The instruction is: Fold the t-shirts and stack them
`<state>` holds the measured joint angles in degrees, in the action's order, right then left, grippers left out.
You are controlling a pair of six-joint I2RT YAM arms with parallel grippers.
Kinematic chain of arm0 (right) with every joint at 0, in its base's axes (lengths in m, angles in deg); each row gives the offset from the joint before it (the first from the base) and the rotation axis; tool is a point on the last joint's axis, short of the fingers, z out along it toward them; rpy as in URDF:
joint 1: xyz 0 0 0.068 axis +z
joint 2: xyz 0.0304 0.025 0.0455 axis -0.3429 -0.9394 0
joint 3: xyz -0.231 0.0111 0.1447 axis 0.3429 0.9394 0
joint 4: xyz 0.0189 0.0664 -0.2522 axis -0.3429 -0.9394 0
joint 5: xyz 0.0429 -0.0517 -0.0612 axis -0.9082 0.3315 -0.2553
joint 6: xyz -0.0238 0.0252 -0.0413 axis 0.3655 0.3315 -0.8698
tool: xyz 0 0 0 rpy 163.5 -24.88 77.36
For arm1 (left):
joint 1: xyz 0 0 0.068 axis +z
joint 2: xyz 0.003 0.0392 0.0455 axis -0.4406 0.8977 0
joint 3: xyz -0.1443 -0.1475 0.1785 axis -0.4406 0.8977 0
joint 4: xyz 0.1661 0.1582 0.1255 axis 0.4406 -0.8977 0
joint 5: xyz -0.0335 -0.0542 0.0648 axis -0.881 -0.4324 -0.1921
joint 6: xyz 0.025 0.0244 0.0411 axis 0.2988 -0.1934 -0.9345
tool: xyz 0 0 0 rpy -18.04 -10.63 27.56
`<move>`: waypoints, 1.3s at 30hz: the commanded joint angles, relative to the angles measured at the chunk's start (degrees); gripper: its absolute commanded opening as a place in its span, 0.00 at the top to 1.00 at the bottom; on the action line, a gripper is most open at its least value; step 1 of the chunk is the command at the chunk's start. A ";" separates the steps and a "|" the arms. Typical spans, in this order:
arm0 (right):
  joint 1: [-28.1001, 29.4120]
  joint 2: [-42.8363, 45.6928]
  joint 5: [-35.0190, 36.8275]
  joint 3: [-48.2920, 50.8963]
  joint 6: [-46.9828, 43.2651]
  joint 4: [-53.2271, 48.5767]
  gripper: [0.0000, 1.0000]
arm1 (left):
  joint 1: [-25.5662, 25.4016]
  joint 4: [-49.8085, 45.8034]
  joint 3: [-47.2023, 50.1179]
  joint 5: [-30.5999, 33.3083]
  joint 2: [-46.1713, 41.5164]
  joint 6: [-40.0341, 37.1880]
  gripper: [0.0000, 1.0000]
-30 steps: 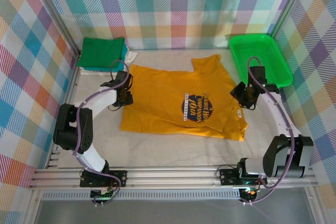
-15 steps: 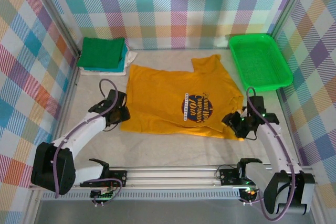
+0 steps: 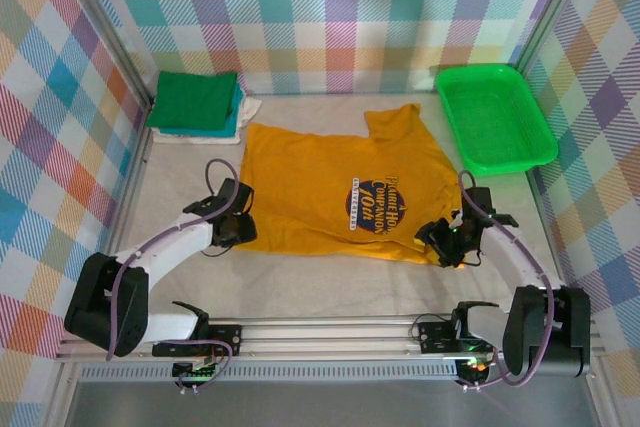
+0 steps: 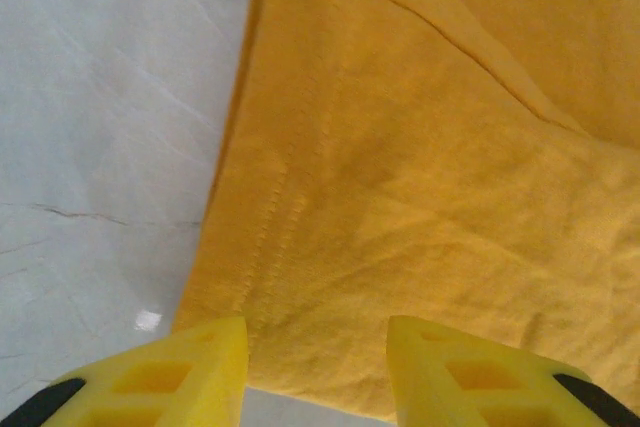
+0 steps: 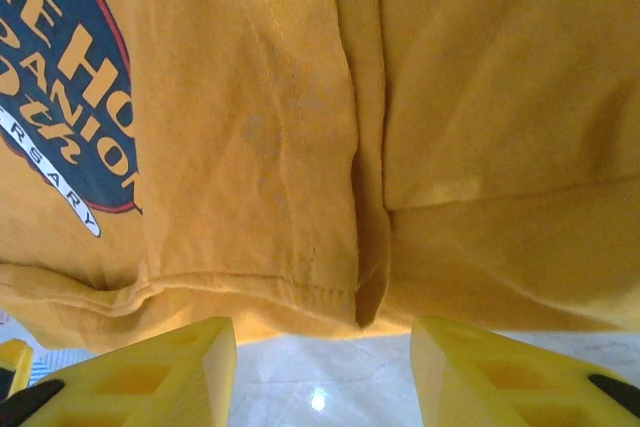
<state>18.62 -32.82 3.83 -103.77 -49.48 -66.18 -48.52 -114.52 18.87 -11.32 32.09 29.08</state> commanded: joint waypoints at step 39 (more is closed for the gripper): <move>1.42 -4.18 1.00 -10.64 2.18 8.18 1.00 | -7.47 3.63 -0.51 11.68 -7.22 -0.36 0.52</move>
<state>19.71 -35.92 4.00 -111.31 -46.84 -59.10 -55.38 -110.32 19.79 -3.40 25.86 27.81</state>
